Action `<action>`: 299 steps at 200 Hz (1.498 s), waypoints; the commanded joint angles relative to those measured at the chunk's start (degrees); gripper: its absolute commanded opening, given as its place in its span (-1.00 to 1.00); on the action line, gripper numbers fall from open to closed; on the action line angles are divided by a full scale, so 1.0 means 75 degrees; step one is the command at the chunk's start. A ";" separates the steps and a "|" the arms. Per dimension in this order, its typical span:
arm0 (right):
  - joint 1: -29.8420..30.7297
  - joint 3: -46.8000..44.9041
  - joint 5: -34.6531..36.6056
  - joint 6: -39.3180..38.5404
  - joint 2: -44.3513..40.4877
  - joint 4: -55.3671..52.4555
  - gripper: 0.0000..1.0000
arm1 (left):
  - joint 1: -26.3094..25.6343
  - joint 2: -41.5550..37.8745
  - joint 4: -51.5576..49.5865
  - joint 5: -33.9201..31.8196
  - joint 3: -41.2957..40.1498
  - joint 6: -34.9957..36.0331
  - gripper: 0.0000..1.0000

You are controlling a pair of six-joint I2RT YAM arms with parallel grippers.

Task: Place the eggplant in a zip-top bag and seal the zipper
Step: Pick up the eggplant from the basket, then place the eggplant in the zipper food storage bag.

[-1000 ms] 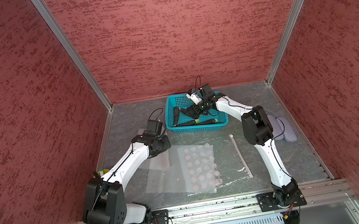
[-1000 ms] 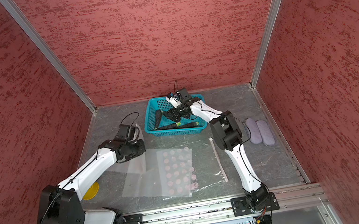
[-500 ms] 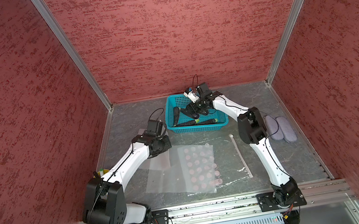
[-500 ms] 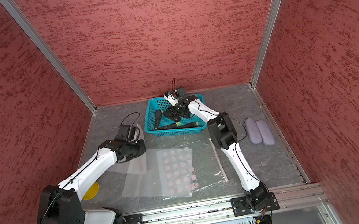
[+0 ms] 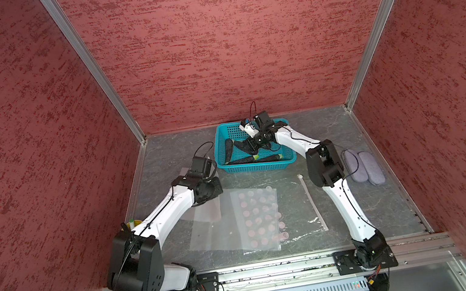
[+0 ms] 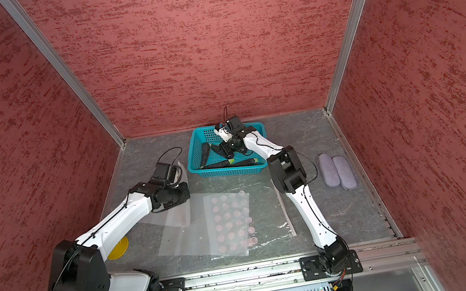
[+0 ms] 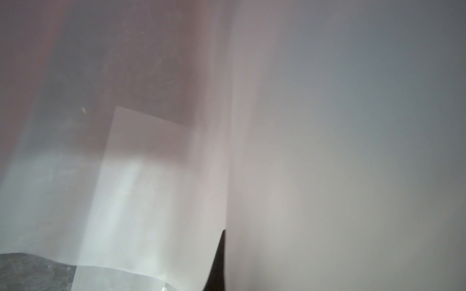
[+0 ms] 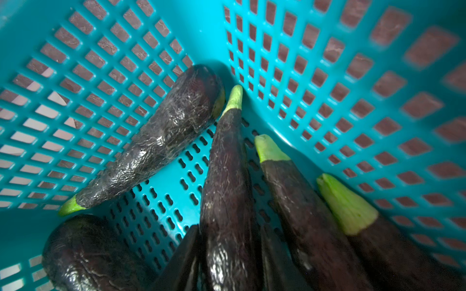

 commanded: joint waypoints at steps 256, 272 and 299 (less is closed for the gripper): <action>0.0048 -0.4718 -0.0549 0.0589 -0.4513 0.1448 -0.60 | -0.0636 0.1021 -0.0610 -0.0553 0.1226 0.0965 -1.00; 0.0087 -0.5408 -0.1028 0.0710 -0.4991 0.1722 -0.61 | -0.0908 0.1242 -0.0860 -0.1005 0.1390 0.1122 -1.00; 0.0261 -0.6262 -0.1481 0.0718 -0.5573 0.1869 -0.61 | -0.1197 0.1316 -0.0946 -0.1537 0.1358 0.1406 -1.00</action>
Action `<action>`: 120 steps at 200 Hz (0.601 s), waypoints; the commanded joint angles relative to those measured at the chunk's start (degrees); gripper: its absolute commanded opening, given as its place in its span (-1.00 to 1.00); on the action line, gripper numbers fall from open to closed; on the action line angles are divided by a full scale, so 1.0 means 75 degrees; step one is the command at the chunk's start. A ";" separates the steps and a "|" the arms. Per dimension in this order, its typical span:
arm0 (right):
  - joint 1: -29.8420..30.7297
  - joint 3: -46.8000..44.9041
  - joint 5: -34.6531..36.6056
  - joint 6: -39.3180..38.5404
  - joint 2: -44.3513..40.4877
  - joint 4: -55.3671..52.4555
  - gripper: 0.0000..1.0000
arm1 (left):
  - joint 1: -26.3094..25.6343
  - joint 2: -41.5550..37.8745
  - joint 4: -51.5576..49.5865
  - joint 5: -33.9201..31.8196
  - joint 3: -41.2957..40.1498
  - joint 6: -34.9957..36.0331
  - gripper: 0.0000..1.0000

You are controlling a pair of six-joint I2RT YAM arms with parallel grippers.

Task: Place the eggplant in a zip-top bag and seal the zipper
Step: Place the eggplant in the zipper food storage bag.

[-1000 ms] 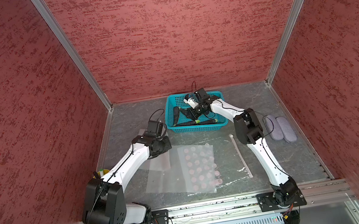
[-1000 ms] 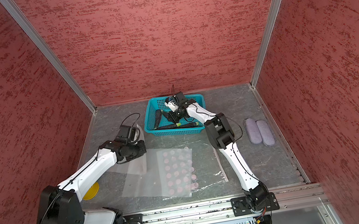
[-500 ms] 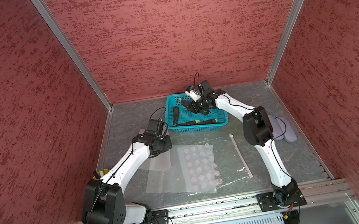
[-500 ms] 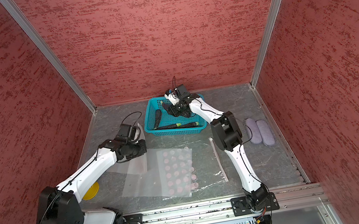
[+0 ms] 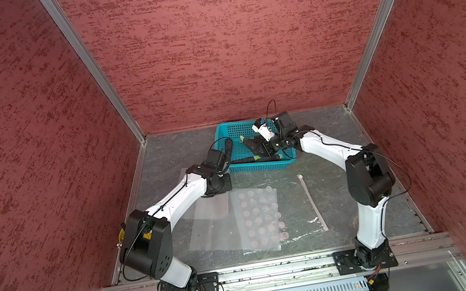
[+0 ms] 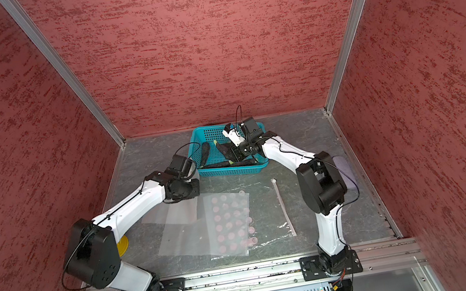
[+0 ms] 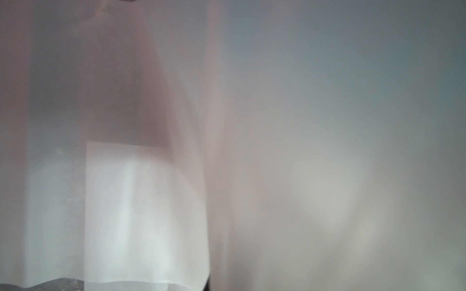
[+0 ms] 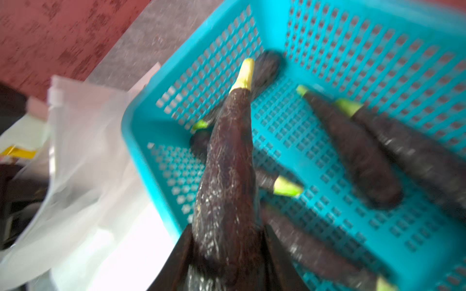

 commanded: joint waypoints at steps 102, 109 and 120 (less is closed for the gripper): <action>0.1083 -0.1904 -0.1608 0.0270 -0.1657 0.0484 -0.62 | -0.0364 -0.0514 0.0229 -0.0959 -0.0662 0.1134 -1.00; 0.1145 -0.1961 -0.1623 0.0310 -0.1690 0.0552 -0.62 | -0.0370 -0.0506 0.0249 -0.0961 -0.0674 0.1139 -1.00; 0.1235 -0.2006 -0.1612 0.0313 -0.1714 0.0543 -0.62 | -0.0370 -0.0489 0.0252 -0.0959 -0.0686 0.1118 -1.00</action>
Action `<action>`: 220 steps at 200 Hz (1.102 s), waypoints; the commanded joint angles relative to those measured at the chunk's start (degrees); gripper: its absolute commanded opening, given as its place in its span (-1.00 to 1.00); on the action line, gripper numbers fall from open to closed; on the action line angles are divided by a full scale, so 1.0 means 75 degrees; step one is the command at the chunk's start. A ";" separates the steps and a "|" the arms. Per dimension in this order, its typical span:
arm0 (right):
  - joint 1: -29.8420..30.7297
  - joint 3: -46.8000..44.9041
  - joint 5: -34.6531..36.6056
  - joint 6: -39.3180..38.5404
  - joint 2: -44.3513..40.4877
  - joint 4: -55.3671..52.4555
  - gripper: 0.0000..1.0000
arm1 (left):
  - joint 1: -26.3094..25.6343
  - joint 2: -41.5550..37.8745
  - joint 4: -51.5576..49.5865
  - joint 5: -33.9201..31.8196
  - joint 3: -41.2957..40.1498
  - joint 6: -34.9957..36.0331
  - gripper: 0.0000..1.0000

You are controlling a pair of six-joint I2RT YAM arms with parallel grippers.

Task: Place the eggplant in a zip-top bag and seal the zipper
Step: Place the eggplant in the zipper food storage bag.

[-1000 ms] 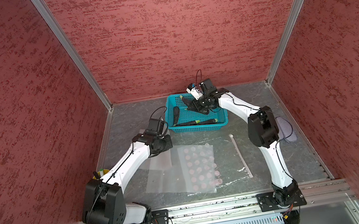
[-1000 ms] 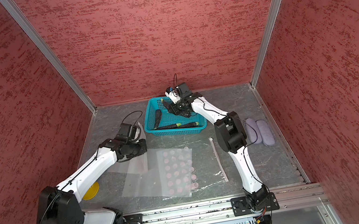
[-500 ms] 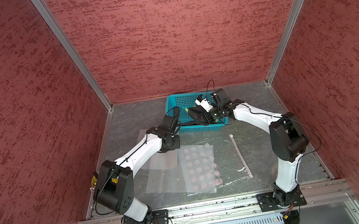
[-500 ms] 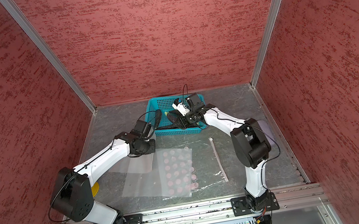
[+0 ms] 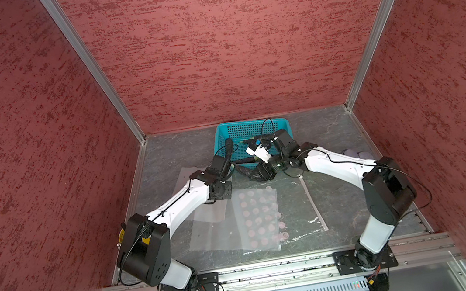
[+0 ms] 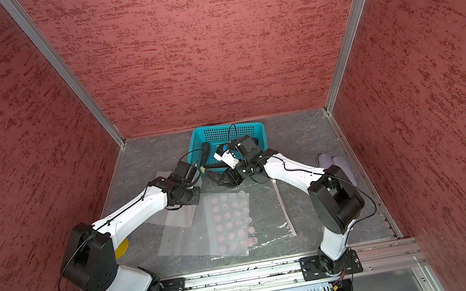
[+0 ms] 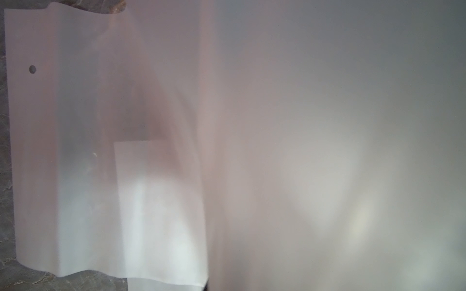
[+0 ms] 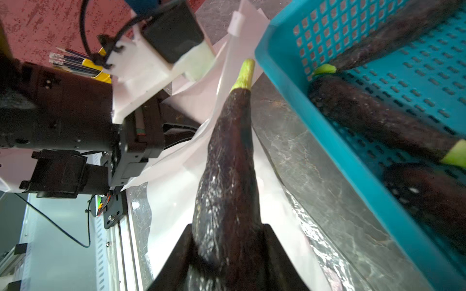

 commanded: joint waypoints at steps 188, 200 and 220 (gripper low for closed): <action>0.0612 -0.0201 -0.0002 -0.0099 -0.0327 -0.0069 -0.63 | -0.0044 -0.0128 0.0442 0.0021 -0.0355 -0.0004 -1.00; 0.0620 -0.0259 0.0012 -0.0082 -0.0245 -0.0034 -0.63 | -0.0044 -0.0176 0.0466 0.0014 -0.0381 -0.0028 -1.00; 0.0625 -0.0320 0.0081 -0.0164 -0.0099 -0.0071 -0.63 | -0.0032 -0.0243 0.0583 0.0052 -0.0463 -0.0086 -1.00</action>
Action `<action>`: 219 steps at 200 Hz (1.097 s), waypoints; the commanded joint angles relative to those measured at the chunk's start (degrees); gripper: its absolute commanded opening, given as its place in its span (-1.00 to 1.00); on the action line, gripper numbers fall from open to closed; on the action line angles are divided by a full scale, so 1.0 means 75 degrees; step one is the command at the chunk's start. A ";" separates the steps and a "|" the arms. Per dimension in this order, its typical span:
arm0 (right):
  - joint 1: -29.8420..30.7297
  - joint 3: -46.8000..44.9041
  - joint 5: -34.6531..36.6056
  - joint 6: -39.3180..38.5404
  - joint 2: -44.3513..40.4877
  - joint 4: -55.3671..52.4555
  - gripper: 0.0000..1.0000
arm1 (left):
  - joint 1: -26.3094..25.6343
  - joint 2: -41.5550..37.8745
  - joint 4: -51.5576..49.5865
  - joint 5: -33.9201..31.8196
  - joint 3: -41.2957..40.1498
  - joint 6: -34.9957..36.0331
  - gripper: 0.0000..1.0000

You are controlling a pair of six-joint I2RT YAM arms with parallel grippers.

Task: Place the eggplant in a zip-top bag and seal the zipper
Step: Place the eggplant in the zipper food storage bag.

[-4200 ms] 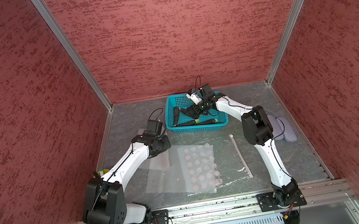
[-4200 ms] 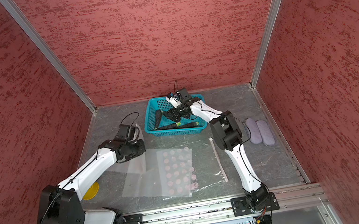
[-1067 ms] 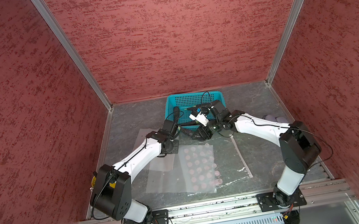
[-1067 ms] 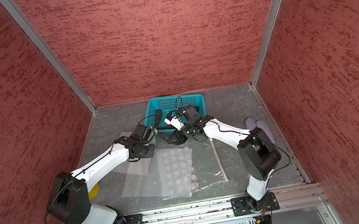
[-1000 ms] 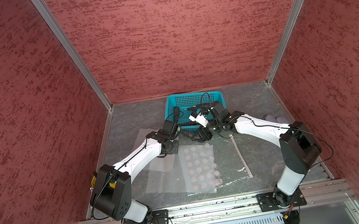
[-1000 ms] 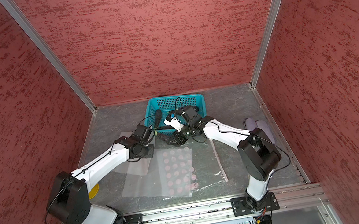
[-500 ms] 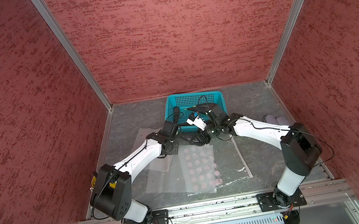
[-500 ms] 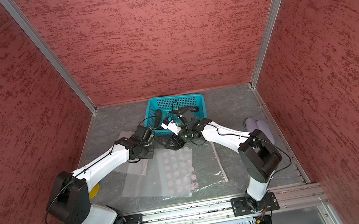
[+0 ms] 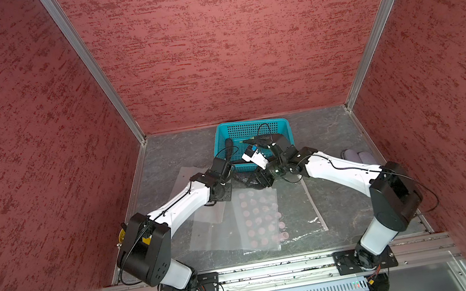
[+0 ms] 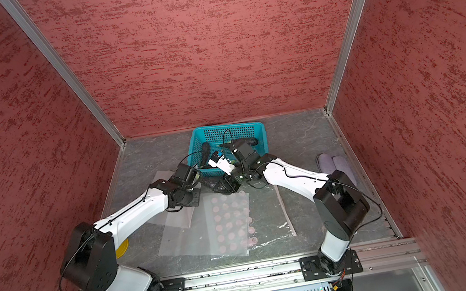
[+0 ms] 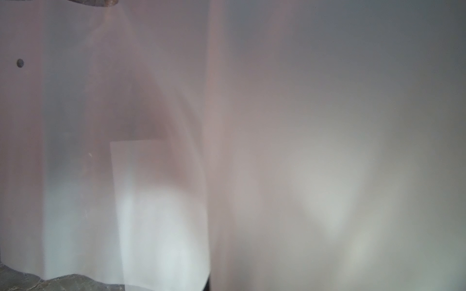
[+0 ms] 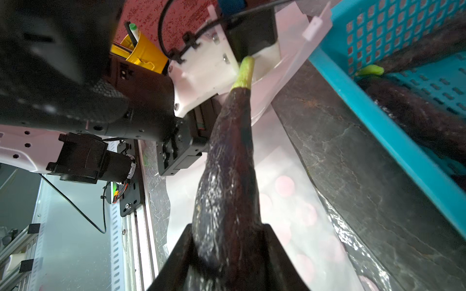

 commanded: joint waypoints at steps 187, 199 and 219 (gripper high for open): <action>0.0350 0.0633 0.0857 0.0505 0.1142 -0.0275 -0.61 | -0.0364 -0.0841 0.0040 -0.0227 0.0066 -0.0284 -1.00; 0.0501 0.0747 0.0638 0.0563 0.1158 -0.0138 -0.60 | -0.0435 -0.0716 0.0011 -0.0303 0.0105 -0.0324 -1.00; 0.0760 0.0986 0.0349 0.0580 0.1356 -0.0084 -0.59 | -0.0534 -0.0596 0.0032 -0.0307 0.0153 -0.0385 -1.00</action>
